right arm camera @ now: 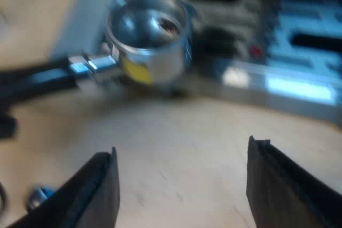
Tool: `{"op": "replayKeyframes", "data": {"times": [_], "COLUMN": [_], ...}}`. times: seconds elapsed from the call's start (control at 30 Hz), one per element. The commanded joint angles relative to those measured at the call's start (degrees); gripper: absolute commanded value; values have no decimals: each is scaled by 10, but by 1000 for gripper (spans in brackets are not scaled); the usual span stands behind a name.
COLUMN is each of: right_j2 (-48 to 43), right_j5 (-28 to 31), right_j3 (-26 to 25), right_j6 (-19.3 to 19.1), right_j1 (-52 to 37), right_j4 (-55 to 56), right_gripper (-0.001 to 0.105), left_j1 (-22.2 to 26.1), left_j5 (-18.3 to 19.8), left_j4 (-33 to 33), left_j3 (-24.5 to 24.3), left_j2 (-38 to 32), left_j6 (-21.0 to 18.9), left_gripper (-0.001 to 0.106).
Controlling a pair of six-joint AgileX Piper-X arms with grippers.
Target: Put the handle in the coffee machine
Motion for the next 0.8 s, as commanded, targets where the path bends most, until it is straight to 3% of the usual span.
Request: {"op": "replayKeyframes", "data": {"times": [0.03,0.17,0.57,0.67,0.73,0.8], "right_j2": [7,20,42,73,100,119], "right_j5": [7,2,7,93,153,175], "right_j3": [-4,-4,-4,-4,-4,-4], "right_j6": [-12,-36,-32,-51,-101,-122], "right_j1": [0,0,1,17,29,34], "right_j4": [-46,-75,-117,-148,-202,-247], "right_gripper": [54,54,54,54,54,54], "left_j1": [4,4,4,4,4,4], "left_j5": [36,50,61,71,75,77], "left_j4": [-1,11,12,12,10,5], "left_j3": [-21,-45,-98,-110,-122,-131], "left_j2": [21,54,131,152,171,183], "left_j6": [21,29,68,68,69,69], "left_gripper": [0,0,0,0,0,0]}}
